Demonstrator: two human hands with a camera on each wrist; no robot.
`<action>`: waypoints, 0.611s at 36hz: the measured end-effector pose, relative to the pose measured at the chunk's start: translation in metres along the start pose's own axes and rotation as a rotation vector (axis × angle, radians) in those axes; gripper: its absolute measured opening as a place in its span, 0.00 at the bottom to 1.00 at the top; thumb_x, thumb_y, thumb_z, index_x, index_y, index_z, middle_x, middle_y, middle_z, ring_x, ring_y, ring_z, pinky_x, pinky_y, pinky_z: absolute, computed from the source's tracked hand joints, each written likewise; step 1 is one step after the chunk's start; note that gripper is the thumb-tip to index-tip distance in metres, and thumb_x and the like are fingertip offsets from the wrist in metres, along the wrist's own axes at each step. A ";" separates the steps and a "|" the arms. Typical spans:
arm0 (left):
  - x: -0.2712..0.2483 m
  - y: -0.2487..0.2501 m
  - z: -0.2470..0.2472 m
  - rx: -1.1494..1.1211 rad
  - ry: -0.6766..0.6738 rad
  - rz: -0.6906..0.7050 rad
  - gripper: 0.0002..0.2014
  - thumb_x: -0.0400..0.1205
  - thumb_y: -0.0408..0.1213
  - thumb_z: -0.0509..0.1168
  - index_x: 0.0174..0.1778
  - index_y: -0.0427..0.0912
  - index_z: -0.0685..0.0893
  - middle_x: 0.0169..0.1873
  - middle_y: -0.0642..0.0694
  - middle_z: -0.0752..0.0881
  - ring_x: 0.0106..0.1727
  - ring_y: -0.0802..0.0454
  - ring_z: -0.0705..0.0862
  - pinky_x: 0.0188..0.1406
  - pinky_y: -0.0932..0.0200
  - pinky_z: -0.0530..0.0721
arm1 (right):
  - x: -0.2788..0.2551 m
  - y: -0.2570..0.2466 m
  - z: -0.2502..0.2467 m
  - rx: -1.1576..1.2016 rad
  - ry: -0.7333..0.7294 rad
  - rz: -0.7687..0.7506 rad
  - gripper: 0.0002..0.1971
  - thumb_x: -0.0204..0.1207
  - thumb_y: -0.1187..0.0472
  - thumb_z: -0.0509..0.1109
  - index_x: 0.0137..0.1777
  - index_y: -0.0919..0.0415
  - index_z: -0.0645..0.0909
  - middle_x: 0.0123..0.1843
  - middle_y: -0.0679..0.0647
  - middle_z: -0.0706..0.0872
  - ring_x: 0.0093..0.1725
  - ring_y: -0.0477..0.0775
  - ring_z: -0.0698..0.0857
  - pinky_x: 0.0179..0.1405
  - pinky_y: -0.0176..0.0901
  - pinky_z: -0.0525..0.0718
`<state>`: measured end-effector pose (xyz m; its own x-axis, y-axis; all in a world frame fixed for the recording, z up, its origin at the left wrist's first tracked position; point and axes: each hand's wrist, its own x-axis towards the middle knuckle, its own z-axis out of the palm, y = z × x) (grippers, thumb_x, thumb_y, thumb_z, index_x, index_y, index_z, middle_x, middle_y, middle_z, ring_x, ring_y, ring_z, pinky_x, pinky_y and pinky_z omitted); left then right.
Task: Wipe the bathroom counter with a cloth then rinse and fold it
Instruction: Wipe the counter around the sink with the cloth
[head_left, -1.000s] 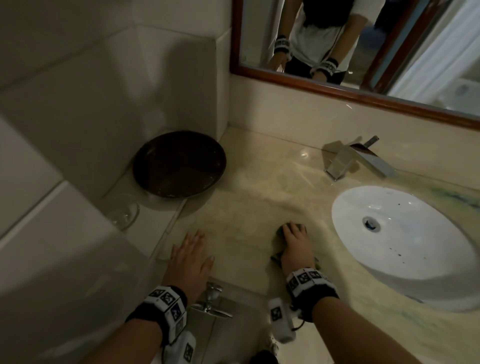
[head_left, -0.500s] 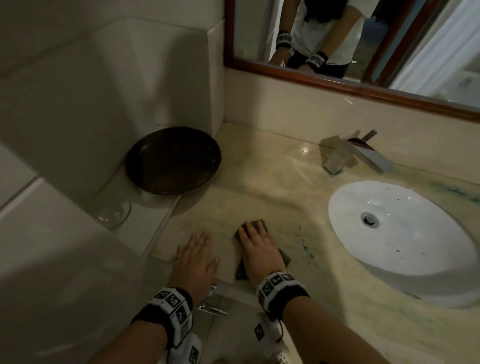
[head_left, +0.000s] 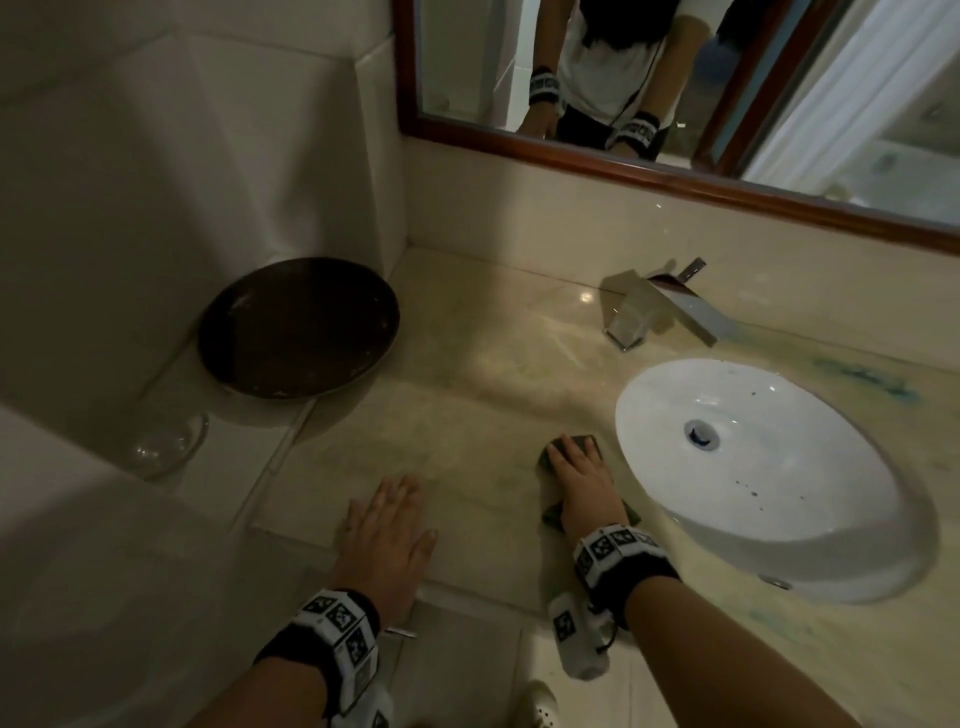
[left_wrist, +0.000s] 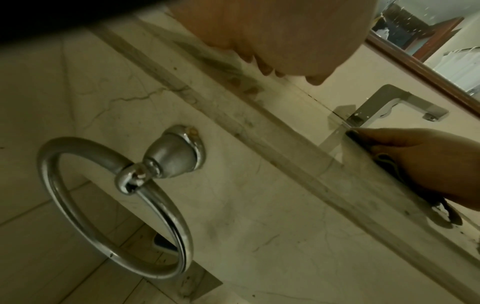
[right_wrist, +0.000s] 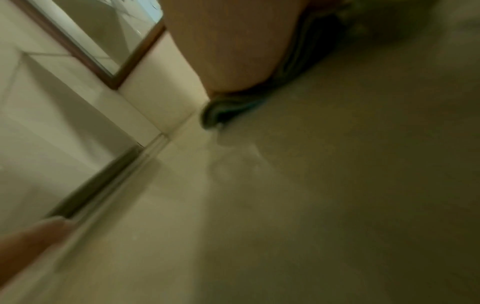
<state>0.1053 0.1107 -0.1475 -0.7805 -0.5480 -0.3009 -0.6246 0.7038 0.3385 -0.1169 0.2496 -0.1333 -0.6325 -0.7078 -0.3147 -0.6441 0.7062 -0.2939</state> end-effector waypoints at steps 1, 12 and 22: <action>0.001 0.001 -0.003 -0.006 0.005 0.001 0.47 0.68 0.67 0.20 0.84 0.50 0.42 0.83 0.55 0.42 0.81 0.60 0.36 0.78 0.51 0.31 | 0.000 -0.003 -0.004 0.025 -0.013 0.026 0.38 0.77 0.69 0.64 0.84 0.52 0.52 0.86 0.50 0.44 0.85 0.57 0.41 0.84 0.50 0.45; 0.022 0.023 -0.008 0.064 0.006 0.008 0.47 0.68 0.63 0.20 0.84 0.50 0.46 0.84 0.53 0.46 0.84 0.53 0.43 0.80 0.41 0.41 | -0.006 -0.054 0.032 -0.118 -0.039 -0.220 0.30 0.85 0.52 0.51 0.84 0.49 0.44 0.86 0.49 0.40 0.84 0.61 0.36 0.83 0.57 0.41; 0.040 0.055 -0.003 0.161 -0.069 0.089 0.42 0.72 0.60 0.26 0.84 0.48 0.48 0.83 0.54 0.47 0.84 0.50 0.46 0.78 0.34 0.47 | 0.003 -0.005 0.020 -0.221 -0.017 -0.210 0.30 0.84 0.44 0.43 0.84 0.49 0.42 0.86 0.50 0.40 0.84 0.59 0.37 0.83 0.53 0.40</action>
<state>0.0399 0.1261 -0.1382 -0.8255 -0.4516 -0.3386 -0.5363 0.8146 0.2209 -0.1069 0.2445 -0.1507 -0.4696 -0.8361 -0.2835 -0.8390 0.5226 -0.1514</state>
